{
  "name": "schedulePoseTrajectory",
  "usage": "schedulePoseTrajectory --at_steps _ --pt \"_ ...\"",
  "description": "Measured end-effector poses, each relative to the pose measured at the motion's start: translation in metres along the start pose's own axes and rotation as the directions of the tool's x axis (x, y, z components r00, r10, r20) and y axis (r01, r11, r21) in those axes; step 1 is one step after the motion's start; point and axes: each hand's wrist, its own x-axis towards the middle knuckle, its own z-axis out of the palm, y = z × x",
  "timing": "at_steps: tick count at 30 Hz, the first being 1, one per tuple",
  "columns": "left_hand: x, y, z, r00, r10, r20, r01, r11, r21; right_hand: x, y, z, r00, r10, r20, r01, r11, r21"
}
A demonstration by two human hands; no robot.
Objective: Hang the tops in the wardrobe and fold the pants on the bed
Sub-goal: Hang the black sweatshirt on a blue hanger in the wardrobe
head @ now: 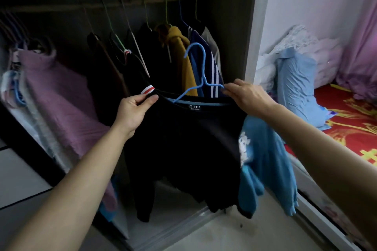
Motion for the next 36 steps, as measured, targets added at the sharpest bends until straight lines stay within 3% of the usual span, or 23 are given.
schedulePoseTrajectory --at_steps 3,6,9,11,14,17,19,23,27,30,32,34,36 --pt "0.004 0.007 0.004 0.999 0.049 -0.025 -0.047 0.996 0.072 -0.004 -0.002 0.004 0.997 0.009 0.080 -0.015 0.997 0.071" --pt "0.009 0.017 -0.002 0.990 0.134 0.051 -0.142 0.968 0.206 0.007 -0.012 -0.007 0.996 -0.065 -0.068 0.074 0.986 0.147" --pt "0.016 0.028 -0.018 0.973 0.091 0.212 -0.167 0.912 0.376 0.028 -0.028 -0.025 0.975 -0.122 -0.186 0.151 0.977 0.149" --pt "0.021 0.030 -0.029 0.975 0.134 0.174 -0.192 0.907 0.374 0.042 -0.039 -0.036 0.965 -0.151 -0.216 0.191 0.965 0.181" --pt "0.030 0.029 -0.045 0.971 0.224 -0.081 -0.189 0.933 0.307 0.062 -0.059 -0.050 0.982 -0.174 -0.080 0.190 0.939 0.288" --pt "0.034 0.021 -0.061 0.954 0.261 -0.147 -0.207 0.930 0.305 0.080 -0.074 -0.060 0.967 -0.166 0.193 0.065 0.894 0.444" --pt "0.037 0.012 -0.076 0.957 0.267 -0.111 -0.219 0.920 0.326 0.087 -0.084 -0.060 0.939 -0.185 0.289 -0.025 0.803 0.595" --pt "0.056 -0.001 -0.113 0.970 0.244 -0.006 -0.207 0.835 0.510 0.098 -0.124 -0.041 0.877 -0.283 0.388 -0.261 0.398 0.879" --pt "0.074 -0.002 -0.149 0.982 0.187 0.000 -0.152 0.795 0.587 0.131 -0.172 -0.035 0.904 -0.236 0.357 -0.315 0.199 0.928" --pt "0.082 0.002 -0.176 0.979 0.199 -0.040 -0.137 0.793 0.594 0.157 -0.199 -0.036 0.893 -0.232 0.385 -0.399 -0.014 0.917" --pt "0.087 0.008 -0.194 0.975 0.217 -0.055 -0.134 0.762 0.633 0.170 -0.216 -0.031 0.895 -0.239 0.377 -0.406 -0.089 0.909" --pt "0.093 0.015 -0.213 0.965 0.254 -0.066 -0.121 0.655 0.746 0.186 -0.236 -0.021 0.908 -0.204 0.366 -0.395 -0.127 0.910" --pt "0.097 0.022 -0.234 0.944 0.323 -0.072 -0.083 0.441 0.894 0.203 -0.254 -0.010 0.924 -0.150 0.351 -0.371 -0.138 0.918"
